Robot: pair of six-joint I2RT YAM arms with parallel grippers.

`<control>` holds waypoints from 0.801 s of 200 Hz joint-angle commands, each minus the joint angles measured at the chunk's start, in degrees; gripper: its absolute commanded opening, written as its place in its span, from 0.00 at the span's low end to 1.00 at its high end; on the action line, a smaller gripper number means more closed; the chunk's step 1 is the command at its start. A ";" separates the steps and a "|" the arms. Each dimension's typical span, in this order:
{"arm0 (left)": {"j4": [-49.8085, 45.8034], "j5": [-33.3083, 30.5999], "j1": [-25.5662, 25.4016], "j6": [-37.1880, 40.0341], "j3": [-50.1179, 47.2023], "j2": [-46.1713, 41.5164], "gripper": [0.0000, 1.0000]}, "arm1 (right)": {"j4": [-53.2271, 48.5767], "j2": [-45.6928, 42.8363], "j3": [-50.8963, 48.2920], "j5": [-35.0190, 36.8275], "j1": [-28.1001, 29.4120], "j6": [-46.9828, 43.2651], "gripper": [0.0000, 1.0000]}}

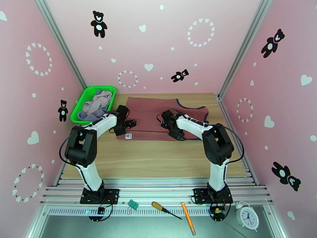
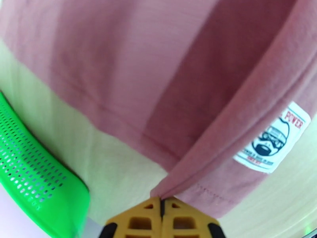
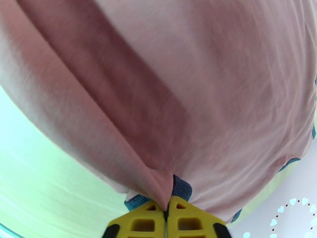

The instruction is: Fold and stack the mixed laundry pile

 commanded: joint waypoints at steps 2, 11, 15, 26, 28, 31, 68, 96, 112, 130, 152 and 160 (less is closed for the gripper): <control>1.11 -2.35 0.48 -3.02 2.77 1.39 0.24 | 1.51 1.20 1.77 1.45 -0.65 1.76 0.30; 1.74 -2.50 0.53 -3.97 3.08 1.53 0.34 | 2.04 0.89 1.86 1.63 -0.90 3.27 0.37; 2.18 -2.54 0.49 -4.31 3.08 1.51 0.39 | 2.18 0.79 1.89 1.45 -0.97 4.03 0.39; 3.26 -3.12 0.49 -5.44 3.03 1.51 0.51 | 3.02 0.16 1.82 1.78 -1.34 6.72 0.44; 3.48 -3.26 0.49 -5.61 3.01 1.50 0.51 | 3.16 0.06 1.76 1.79 -1.31 7.30 0.45; 3.73 -3.45 0.49 -5.96 2.99 1.35 0.51 | 3.41 -0.11 1.73 1.84 -1.38 8.16 0.46; 7.84 -5.54 0.49 -12.44 2.03 -1.92 0.48 | 6.43 -1.63 0.56 8.16 -1.53 21.04 0.49; 6.87 -7.93 0.26 -23.55 3.06 -6.46 0.44 | 7.71 -4.63 -2.38 8.18 -1.56 29.13 0.44; 2.28 -10.98 -0.83 -34.23 5.63 -8.37 0.40 | 7.88 -8.48 -5.30 5.91 -1.57 32.15 0.42; -7.19 -12.06 -2.32 -48.12 9.39 -8.47 0.27 | 8.95 -13.76 -9.19 -0.05 -1.57 35.15 0.39; -8.12 -4.88 -5.07 -58.72 4.52 -11.84 0.19 | 10.79 -16.42 -12.37 -10.35 -1.75 37.96 0.18; -5.61 0.23 -5.26 -61.74 1.13 -13.81 0.16 | 11.13 -15.77 -12.50 -13.61 -2.05 38.77 0.05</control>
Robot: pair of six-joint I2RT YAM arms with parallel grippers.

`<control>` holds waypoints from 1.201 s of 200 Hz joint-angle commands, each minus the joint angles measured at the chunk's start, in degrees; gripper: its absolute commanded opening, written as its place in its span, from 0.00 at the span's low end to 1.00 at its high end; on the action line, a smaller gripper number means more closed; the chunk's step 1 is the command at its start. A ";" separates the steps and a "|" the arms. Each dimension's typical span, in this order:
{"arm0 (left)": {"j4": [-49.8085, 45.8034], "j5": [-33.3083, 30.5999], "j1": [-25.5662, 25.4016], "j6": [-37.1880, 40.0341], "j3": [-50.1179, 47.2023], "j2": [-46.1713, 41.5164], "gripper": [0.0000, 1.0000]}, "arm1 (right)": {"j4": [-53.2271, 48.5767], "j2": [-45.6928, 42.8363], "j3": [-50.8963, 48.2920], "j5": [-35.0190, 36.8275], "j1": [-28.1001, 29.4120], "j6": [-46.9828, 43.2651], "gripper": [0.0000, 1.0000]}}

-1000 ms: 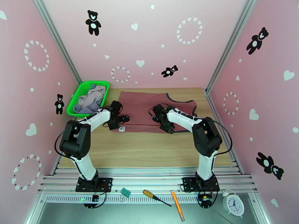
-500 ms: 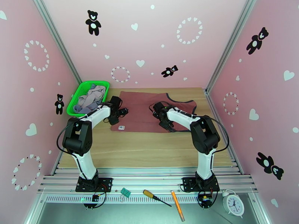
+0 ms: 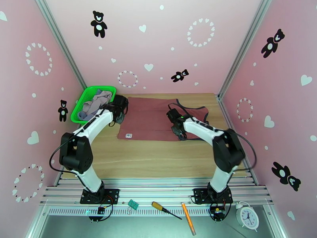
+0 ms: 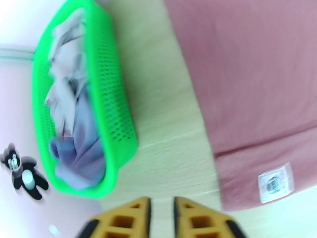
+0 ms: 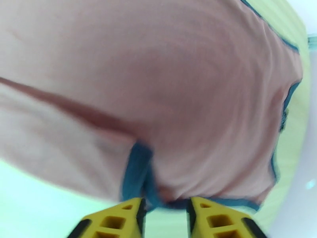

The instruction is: Fold and stack the mixed laundry pile

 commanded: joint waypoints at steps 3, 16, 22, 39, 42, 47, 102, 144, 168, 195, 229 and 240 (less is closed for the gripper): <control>-2.25 11.00 -2.23 -19.30 -7.34 -5.20 0.15 | 2.35 -0.83 -1.70 -12.98 -0.60 5.83 0.00; 2.62 17.74 -2.15 -23.55 -11.74 -7.28 0.07 | 3.18 1.06 -1.55 -15.51 -0.79 6.49 0.00; 3.93 20.05 -2.14 -24.73 -12.84 -7.41 0.07 | 3.43 2.45 -1.24 -16.19 -0.83 6.82 0.00; 5.32 23.66 -2.15 -26.11 -12.93 -5.24 0.05 | 3.95 5.43 0.01 -16.81 -0.96 7.38 0.00; 5.22 23.80 -2.16 -26.25 -12.65 -4.57 0.04 | 4.22 6.04 0.21 -16.73 -1.02 7.54 0.00; 5.03 23.60 -2.16 -26.70 -12.09 -3.42 0.01 | 4.55 6.72 0.49 -16.63 -1.05 7.86 0.00; 6.11 19.91 -2.09 -30.35 -10.54 9.50 0.00 | 7.25 12.58 0.29 -15.01 -1.32 10.09 0.00; 7.50 20.84 -2.06 -33.18 -12.44 13.50 0.00 | 9.39 11.86 -4.50 -14.35 -1.36 11.82 0.00; 7.56 21.28 -2.23 -34.52 -16.19 12.28 0.00 | 10.72 9.79 -9.13 -14.30 -1.26 13.21 0.00; 7.76 21.35 -2.41 -36.17 -22.51 8.51 0.00 | 11.39 6.18 -14.45 -14.10 -0.91 14.88 0.00; 7.72 21.79 -3.43 -38.69 -31.45 1.00 0.00 | 10.60 0.55 -21.02 -11.49 2.86 18.35 0.00; 7.77 22.12 -3.79 -39.53 -33.98 -1.50 0.00 | 10.06 -1.15 -22.81 -10.40 4.67 19.87 0.00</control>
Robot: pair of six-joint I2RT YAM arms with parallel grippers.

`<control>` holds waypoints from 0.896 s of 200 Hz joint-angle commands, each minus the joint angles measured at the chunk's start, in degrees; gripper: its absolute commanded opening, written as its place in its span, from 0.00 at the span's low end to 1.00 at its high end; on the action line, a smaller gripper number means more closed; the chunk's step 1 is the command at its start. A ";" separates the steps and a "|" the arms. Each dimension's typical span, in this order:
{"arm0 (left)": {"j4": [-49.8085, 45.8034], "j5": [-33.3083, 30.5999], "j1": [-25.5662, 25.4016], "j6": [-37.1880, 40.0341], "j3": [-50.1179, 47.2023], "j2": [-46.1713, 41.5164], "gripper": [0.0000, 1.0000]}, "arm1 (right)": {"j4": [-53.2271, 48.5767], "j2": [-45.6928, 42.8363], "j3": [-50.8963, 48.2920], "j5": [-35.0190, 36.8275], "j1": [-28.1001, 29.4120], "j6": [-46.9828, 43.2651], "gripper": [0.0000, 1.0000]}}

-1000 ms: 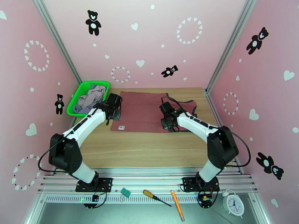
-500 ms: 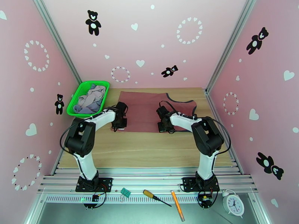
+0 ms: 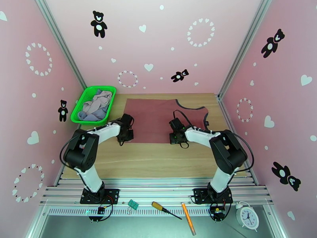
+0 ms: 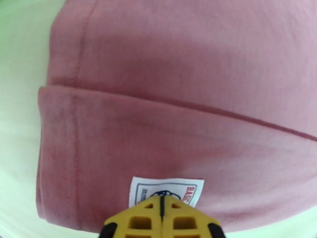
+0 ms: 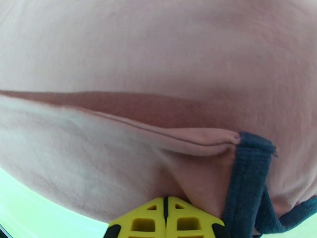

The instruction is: Fold and stack the mixed laundry pile

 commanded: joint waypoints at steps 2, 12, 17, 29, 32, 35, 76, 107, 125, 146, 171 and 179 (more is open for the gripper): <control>-5.95 0.89 -0.75 -2.95 -7.23 -3.07 0.00 | -8.14 -2.13 -5.84 3.07 3.29 4.23 0.00; -5.95 1.03 -1.16 -3.69 -8.48 -5.19 0.00 | -8.53 -3.49 -7.47 4.16 5.14 5.94 0.00; -5.93 1.06 -1.34 -4.04 -10.81 -6.19 0.00 | -8.73 -4.30 -8.35 4.70 5.93 6.82 0.00; -6.03 1.04 -1.71 -4.88 -12.88 -8.54 0.00 | -9.29 -6.22 -10.29 5.82 8.12 8.93 0.00; -6.02 1.06 -1.74 -5.02 -13.32 -9.01 0.00 | -9.38 -6.68 -10.70 6.14 8.58 9.49 0.00; -6.08 1.03 -1.79 -5.16 -13.77 -9.55 0.00 | -9.58 -7.13 -11.14 6.41 9.01 10.14 0.00; -5.68 1.85 -2.24 -6.42 -18.50 -15.91 0.01 | -12.89 -15.58 -16.64 10.53 13.00 16.68 0.00; -5.19 2.92 -4.49 -7.39 -19.39 -18.84 0.08 | -15.90 -22.01 -17.94 14.33 13.00 18.06 0.00; -7.03 2.72 -6.73 -8.00 -17.40 -20.77 0.22 | -18.42 -24.48 -16.02 15.87 12.62 16.74 0.00; -12.01 1.55 -7.79 -7.18 -11.24 -23.24 0.35 | -20.62 -26.67 -12.09 16.01 11.54 12.84 0.06; -21.33 -5.58 -6.93 -2.65 3.52 -23.49 0.44 | -22.26 -28.02 -5.03 13.22 6.96 4.90 0.16; -23.33 -6.87 -5.91 -0.63 8.70 -22.20 0.44 | -21.91 -27.84 -2.65 10.99 4.71 1.95 0.19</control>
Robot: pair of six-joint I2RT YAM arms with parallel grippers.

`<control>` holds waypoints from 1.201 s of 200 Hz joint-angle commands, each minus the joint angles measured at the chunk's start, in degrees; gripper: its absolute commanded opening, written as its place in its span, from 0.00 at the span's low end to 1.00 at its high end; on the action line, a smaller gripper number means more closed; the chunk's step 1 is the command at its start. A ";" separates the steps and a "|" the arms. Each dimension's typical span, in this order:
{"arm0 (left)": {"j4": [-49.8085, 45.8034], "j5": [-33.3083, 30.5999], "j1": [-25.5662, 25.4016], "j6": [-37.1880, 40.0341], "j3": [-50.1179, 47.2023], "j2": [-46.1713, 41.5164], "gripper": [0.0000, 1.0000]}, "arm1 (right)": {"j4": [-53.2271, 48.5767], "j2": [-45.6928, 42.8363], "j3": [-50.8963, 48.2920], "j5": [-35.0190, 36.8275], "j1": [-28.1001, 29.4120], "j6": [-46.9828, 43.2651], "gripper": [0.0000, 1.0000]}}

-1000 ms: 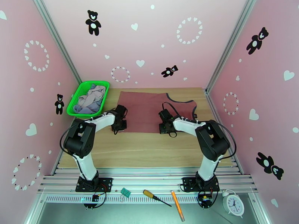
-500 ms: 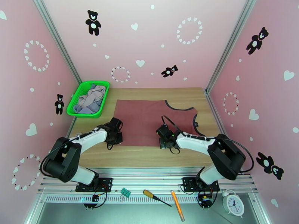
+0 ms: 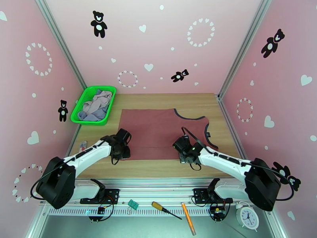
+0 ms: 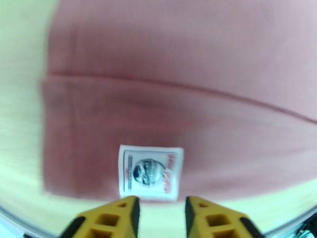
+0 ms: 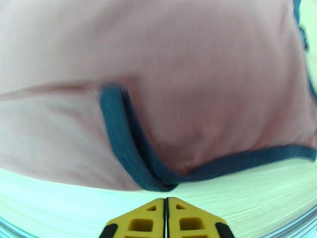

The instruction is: Fold and stack the mixed laundry pile

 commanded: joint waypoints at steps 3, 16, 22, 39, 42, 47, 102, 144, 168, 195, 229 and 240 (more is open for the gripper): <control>-8.79 -7.06 2.14 5.94 15.26 0.06 0.44 | -2.18 -1.56 8.19 -3.23 -5.49 -9.70 0.20; -10.02 -6.09 5.37 9.17 23.40 3.65 0.44 | -1.54 0.05 12.05 -7.49 -9.04 -13.52 0.24; -10.05 -4.65 7.03 10.60 26.60 5.81 0.44 | -1.44 1.25 13.84 -9.01 -10.20 -14.83 0.26; -9.68 0.16 11.32 13.90 34.71 13.55 0.44 | -1.95 5.23 18.94 -10.95 -12.05 -17.48 0.29; -9.60 1.05 11.88 14.33 36.07 15.09 0.44 | -2.03 6.00 19.84 -11.16 -12.14 -17.86 0.30; -9.60 2.05 12.87 14.91 38.25 17.82 0.44 | -2.06 7.01 20.97 -11.50 -12.21 -18.32 0.31; -10.72 5.70 18.18 18.75 64.13 48.06 0.37 | 1.82 16.99 25.31 -16.09 -12.24 -17.93 0.34; -11.17 -1.94 19.49 18.89 78.28 60.99 0.39 | 4.74 20.68 23.59 -19.20 -12.24 -16.76 0.34; -10.75 -2.82 20.88 17.60 82.05 65.30 0.42 | 5.23 21.42 22.16 -19.01 -12.26 -16.31 0.36; -12.66 -1.83 22.78 15.73 87.00 70.10 0.42 | 5.00 21.65 21.79 -18.63 -12.20 -16.23 0.38; -12.64 0.79 23.90 15.68 90.25 74.19 0.43 | 4.15 22.36 23.09 -18.04 -12.24 -16.52 0.39; -12.58 3.05 23.99 15.99 91.47 75.68 0.43 | 3.85 22.75 24.12 -17.87 -12.37 -16.80 0.39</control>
